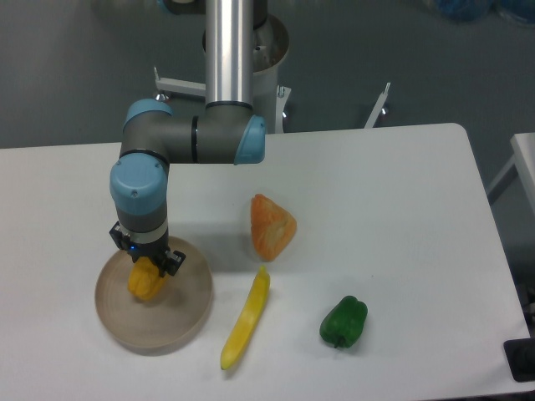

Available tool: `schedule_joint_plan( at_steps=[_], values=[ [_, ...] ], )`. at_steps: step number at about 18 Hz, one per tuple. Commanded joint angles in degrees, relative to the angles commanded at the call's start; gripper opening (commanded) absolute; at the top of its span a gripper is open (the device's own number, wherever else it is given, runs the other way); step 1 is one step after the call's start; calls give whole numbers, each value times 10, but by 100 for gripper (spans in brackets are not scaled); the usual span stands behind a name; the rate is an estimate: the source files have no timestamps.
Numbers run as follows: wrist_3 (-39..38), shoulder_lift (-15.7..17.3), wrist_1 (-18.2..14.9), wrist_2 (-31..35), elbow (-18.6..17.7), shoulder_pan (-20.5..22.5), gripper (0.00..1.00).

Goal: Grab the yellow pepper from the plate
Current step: 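Lower the gripper and close it around the yellow pepper, then lift the yellow pepper off the plate and carry it beside the green pepper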

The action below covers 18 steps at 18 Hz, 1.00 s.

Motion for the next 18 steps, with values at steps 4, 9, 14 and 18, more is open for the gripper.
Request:
schedule_joint_plan(
  at_steps=[4,9,14,18],
  values=[
    [4,4,0,0,4,0,52],
    [54,25,-4,1,15,17,52],
    [140,45,-11,28,29,75,52],
    [207,46,-9,44,47,126,52]
  ],
)
